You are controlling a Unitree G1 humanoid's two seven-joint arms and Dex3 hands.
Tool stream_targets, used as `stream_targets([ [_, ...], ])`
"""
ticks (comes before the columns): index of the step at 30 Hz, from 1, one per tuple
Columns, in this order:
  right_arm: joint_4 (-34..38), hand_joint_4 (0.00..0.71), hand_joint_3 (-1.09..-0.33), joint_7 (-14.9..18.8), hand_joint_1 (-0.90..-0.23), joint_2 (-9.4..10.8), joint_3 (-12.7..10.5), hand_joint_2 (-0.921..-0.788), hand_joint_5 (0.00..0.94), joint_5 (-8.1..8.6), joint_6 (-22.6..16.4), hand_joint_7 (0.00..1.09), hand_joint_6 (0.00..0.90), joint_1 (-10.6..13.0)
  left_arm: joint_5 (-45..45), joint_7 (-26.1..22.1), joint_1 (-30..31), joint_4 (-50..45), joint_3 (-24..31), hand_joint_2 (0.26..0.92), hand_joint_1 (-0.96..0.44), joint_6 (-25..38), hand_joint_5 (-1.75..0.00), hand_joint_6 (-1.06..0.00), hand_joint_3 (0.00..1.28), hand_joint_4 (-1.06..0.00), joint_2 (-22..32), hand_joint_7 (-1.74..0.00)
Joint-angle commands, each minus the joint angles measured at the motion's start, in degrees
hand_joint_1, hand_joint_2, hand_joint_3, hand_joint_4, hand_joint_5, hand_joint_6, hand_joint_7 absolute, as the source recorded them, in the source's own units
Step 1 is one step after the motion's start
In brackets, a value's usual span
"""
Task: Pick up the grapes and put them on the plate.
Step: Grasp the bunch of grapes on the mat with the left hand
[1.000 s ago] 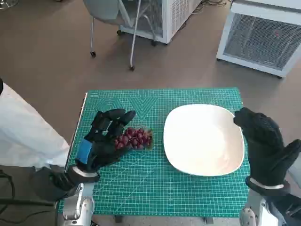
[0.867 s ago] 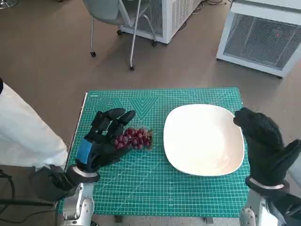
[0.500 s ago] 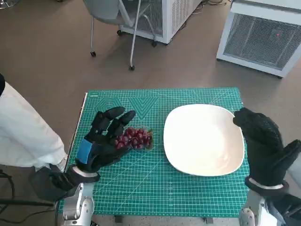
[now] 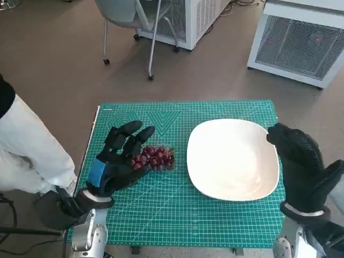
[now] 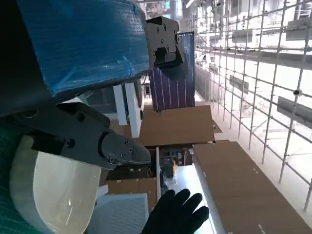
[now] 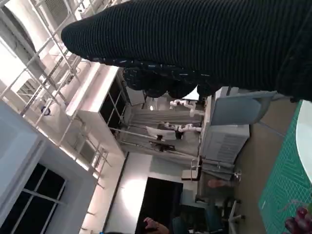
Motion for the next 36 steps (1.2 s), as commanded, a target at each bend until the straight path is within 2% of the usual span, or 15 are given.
stream_targets([
  [1, 0.6, 0.472, -0.569, -0.7, -0.419, -0.2, -0.1, -0.921, 0.425, -1.15, 0.2, 0.89, 0.219, 1.2, 0.6, 0.2, 0.1, 0.0, -0.1, 0.921, -0.16, -0.2, -0.49, -0.04, 0.11, -0.12, 0.1, -0.80],
  [19, 0.7, 0.468, -0.570, -0.6, -0.419, -0.3, -0.3, -0.921, 0.432, -1.27, 0.5, 0.89, 0.226, 0.9, 1.0, 0.2, 0.2, -0.1, -0.3, 0.921, -0.16, -0.4, -0.48, -0.05, 0.10, -0.12, 0.3, -0.79],
  [25, 0.9, 0.467, -0.569, -0.5, -0.419, -0.3, -0.3, -0.921, 0.433, -1.20, 0.5, 0.88, 0.227, 0.8, 3.6, 1.6, 0.3, -0.5, -0.4, 0.921, -0.19, -2.0, -0.35, -0.06, 0.09, -0.16, 0.9, -0.74],
  [27, 0.9, 0.467, -0.569, -0.5, -0.419, -0.4, -0.3, -0.921, 0.434, -1.21, 0.5, 0.88, 0.228, 0.7, 8.9, 4.0, 0.3, -1.0, -0.8, 0.920, -0.20, -3.5, -0.28, -0.06, 0.08, -0.18, 2.5, -0.69],
  [30, 0.7, 0.468, -0.568, -0.5, -0.419, -0.4, -0.3, -0.921, 0.434, -1.27, 0.6, 0.88, 0.229, 0.8, 24.5, 11.1, 0.9, -3.7, -2.0, 0.917, -0.25, -5.7, -0.14, -0.07, 0.05, -0.17, 7.4, -0.51],
  [33, 0.5, 0.468, -0.568, -0.6, -0.419, -0.5, -0.3, -0.921, 0.434, -1.26, 0.7, 0.88, 0.230, 0.9, 37.7, 16.7, 1.9, -8.4, -3.1, 0.889, -0.31, -3.3, -0.04, -0.10, 0.02, -0.10, 11.3, -0.28],
  [36, 0.5, 0.467, -0.568, -0.6, -0.419, -0.5, -0.3, -0.921, 0.434, -1.27, 0.7, 0.88, 0.231, 0.9, 46.1, 19.2, 3.0, -13.3, -4.1, 0.844, -0.34, 1.3, -0.01, -0.11, 0.01, -0.04, 13.2, -0.15],
])
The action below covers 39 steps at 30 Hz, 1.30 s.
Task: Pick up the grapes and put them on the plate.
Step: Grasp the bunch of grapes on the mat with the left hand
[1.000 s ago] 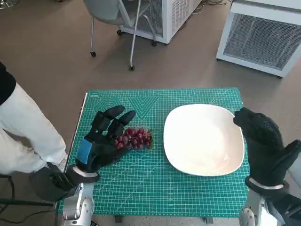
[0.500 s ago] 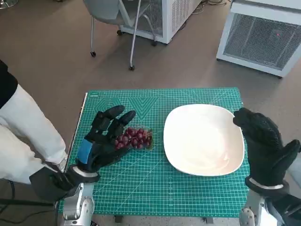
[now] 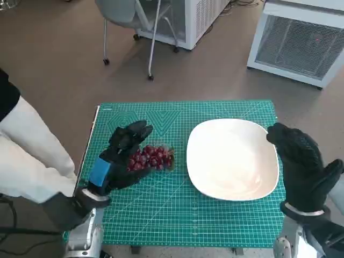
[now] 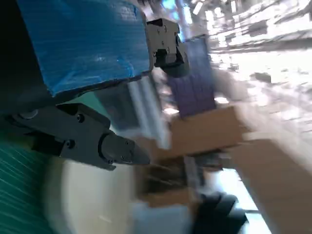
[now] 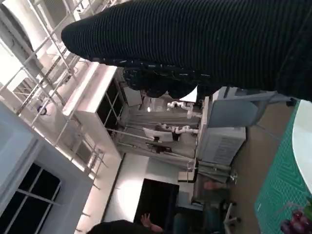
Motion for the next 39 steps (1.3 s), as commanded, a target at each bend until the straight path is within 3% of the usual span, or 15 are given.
stream_targets([
  [1, 0.5, 0.467, -0.568, -0.1, -0.419, -0.4, -0.2, -0.921, 0.435, -0.03, 0.7, 0.88, 0.231, 1.3, 26.9, 9.6, 3.3, -12.6, -3.4, 0.824, -0.33, 5.8, -0.01, -0.11, 0.00, -0.03, 8.1, -0.12],
  [9, 0.3, 0.466, -0.569, -0.2, -0.417, -0.2, -0.1, -0.921, 0.436, -0.13, 0.6, 0.87, 0.233, 1.5, 37.0, 9.4, 5.4, -21.0, -6.2, 0.714, -0.25, 16.2, 0.00, -0.15, 0.00, 0.00, 8.0, -0.06],
  [23, 0.3, 0.465, -0.570, -0.2, -0.415, 0.0, -0.1, -0.921, 0.439, -0.14, 0.3, 0.87, 0.234, 2.1, 41.5, 10.6, 4.7, -21.1, -11.7, 0.709, -0.30, 24.2, 0.00, -0.18, 0.00, 0.00, 7.8, -0.04],
  [33, 0.6, 0.464, -0.571, -0.2, -0.416, -0.1, -0.3, -0.921, 0.440, -0.14, 0.2, 0.87, 0.235, 2.0, 44.1, 12.5, -0.9, -12.5, -16.0, 0.725, -0.33, 28.1, 0.00, -0.20, 0.01, 0.00, 8.0, -0.02],
  [39, 0.8, 0.461, -0.580, -0.6, -0.414, 0.1, -0.1, -0.921, 0.441, -0.58, 0.0, 0.87, 0.235, 2.0, 46.5, 15.5, -8.9, 1.5, -20.7, 0.738, -0.36, 29.8, 0.00, -0.19, 0.01, 0.00, 6.6, -0.01],
])
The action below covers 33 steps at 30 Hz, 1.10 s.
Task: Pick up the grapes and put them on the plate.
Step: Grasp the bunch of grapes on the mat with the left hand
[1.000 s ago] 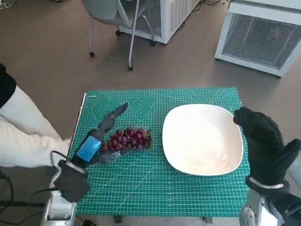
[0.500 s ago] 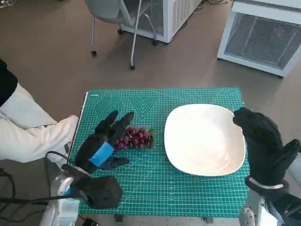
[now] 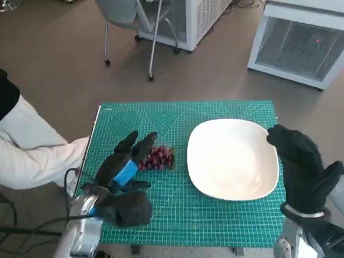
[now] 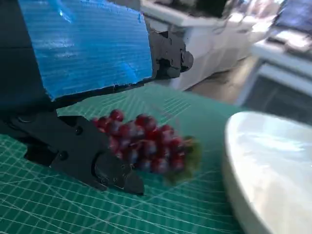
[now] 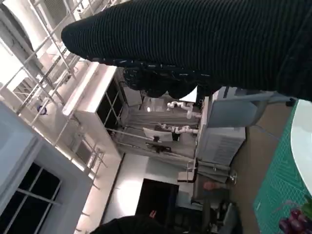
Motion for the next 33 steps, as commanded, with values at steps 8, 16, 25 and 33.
stream_targets([
  [8, 0.7, 0.459, -0.585, -0.9, -0.413, 0.3, 0.2, -0.921, 0.444, -0.89, -0.1, 0.87, 0.235, 1.3, 2.5, 3.6, -13.1, 20.7, -7.7, 0.747, -0.38, 4.3, 0.00, -0.18, 0.01, 0.00, -2.1, -0.01],
  [16, 0.7, 0.459, -0.586, -0.5, -0.413, 0.0, -0.1, -0.921, 0.444, -0.35, 0.0, 0.87, 0.236, 1.6, 1.2, 3.5, -15.5, 24.4, -9.6, 0.751, -0.36, 5.8, 0.00, -0.18, 0.01, 0.00, -2.6, 0.00],
  [25, 0.0, 0.459, -0.586, -0.5, -0.415, -0.1, -0.2, -0.921, 0.447, 0.10, 0.3, 0.87, 0.236, 2.1, 0.2, 4.3, -17.1, 29.0, -11.1, 0.752, -0.33, 5.6, 0.00, -0.18, 0.00, 0.00, -2.8, 0.00],
  [33, 0.2, 0.453, -0.587, -0.5, -0.415, 0.1, -0.1, -0.921, 0.449, 0.38, 0.4, 0.87, 0.234, 1.8, -0.8, 4.1, -18.8, 32.6, -11.9, 0.754, -0.32, 6.2, 0.00, -0.18, 0.00, 0.00, -3.1, 0.00],
])
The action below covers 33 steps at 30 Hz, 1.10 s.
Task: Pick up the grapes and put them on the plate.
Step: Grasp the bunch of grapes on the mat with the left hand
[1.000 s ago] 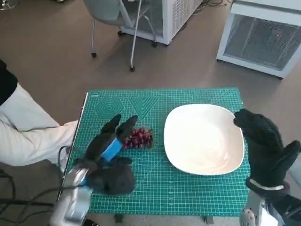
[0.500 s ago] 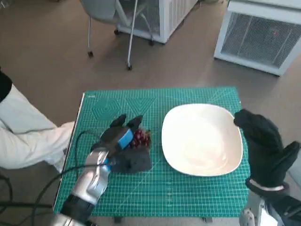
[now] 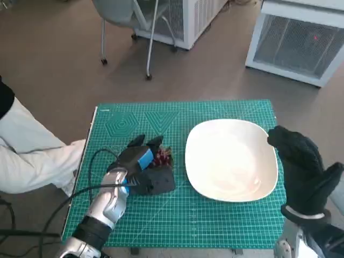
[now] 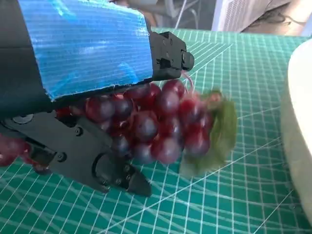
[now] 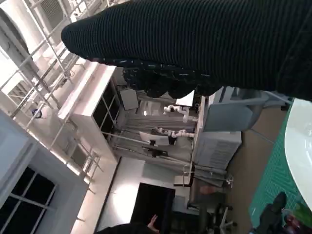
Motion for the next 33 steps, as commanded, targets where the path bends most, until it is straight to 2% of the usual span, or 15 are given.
stream_targets([
  [1, 0.4, 0.452, -0.587, -0.2, -0.415, 0.0, -0.1, -0.921, 0.449, 0.37, 0.8, 0.87, 0.234, 1.2, -0.8, 0.1, -1.8, 2.4, -0.8, 0.754, -0.32, 0.6, 0.00, -0.18, 0.00, 0.00, -0.3, 0.00],
  [13, 0.7, 0.448, -0.589, -0.1, -0.415, 0.0, 0.0, -0.921, 0.455, 0.20, 0.6, 0.88, 0.231, 1.0, -1.6, 1.1, -4.0, 7.0, -2.0, 0.761, -0.33, 2.1, 0.00, -0.17, 0.00, 0.00, -0.8, 0.00],
  [24, 1.4, 0.448, -0.585, 0.1, -0.420, -0.2, -0.3, -0.921, 0.458, 0.40, 0.5, 0.87, 0.233, 0.7, -2.6, 1.9, -6.2, 11.1, -2.7, 0.793, -0.33, 2.4, 0.00, -0.19, 0.02, 0.00, -1.2, -0.01],
  [26, 1.4, 0.448, -0.584, 0.1, -0.421, -0.2, -0.3, -0.921, 0.458, 0.41, 0.5, 0.87, 0.234, 0.6, -2.8, 2.7, -6.7, 12.1, -2.7, 0.800, -0.31, 1.8, -0.01, -0.21, 0.02, -0.03, -1.4, -0.02],
  [28, 1.3, 0.448, -0.584, 0.0, -0.422, -0.2, -0.3, -0.921, 0.458, 0.35, 0.6, 0.87, 0.234, 0.6, -3.0, 4.6, -7.0, 13.2, -2.5, 0.828, -0.21, 0.6, -0.02, -0.32, 0.02, -0.15, -1.6, -0.03],
  [29, 1.2, 0.448, -0.584, -0.1, -0.422, -0.2, -0.3, -0.921, 0.458, 0.30, 0.6, 0.87, 0.234, 0.6, -3.1, 6.2, -7.1, 13.8, -2.4, 0.846, -0.14, -0.3, -0.09, -0.40, 0.03, -0.23, -1.7, -0.04],
  [30, 1.2, 0.448, -0.584, -0.1, -0.422, -0.2, -0.3, -0.921, 0.458, 0.26, 0.6, 0.87, 0.234, 0.6, -3.1, 7.6, -7.1, 14.3, -2.4, 0.867, -0.04, -1.2, -0.27, -0.49, 0.06, -0.31, -1.8, -0.05],
  [32, 1.1, 0.448, -0.584, -0.2, -0.423, -0.2, -0.2, -0.921, 0.459, 0.20, 0.6, 0.87, 0.235, 0.6, -3.1, 11.0, -6.9, 15.3, -2.5, 0.893, 0.14, -3.3, -0.78, -0.62, 0.16, -0.38, -1.8, -0.07],
  [33, 1.2, 0.448, -0.584, -0.2, -0.423, -0.2, -0.2, -0.921, 0.459, 0.19, 0.6, 0.87, 0.235, 0.6, -3.0, 12.7, -6.7, 15.7, -2.6, 0.902, 0.18, -4.3, -1.00, -0.66, 0.20, -0.39, -1.8, -0.15],
])
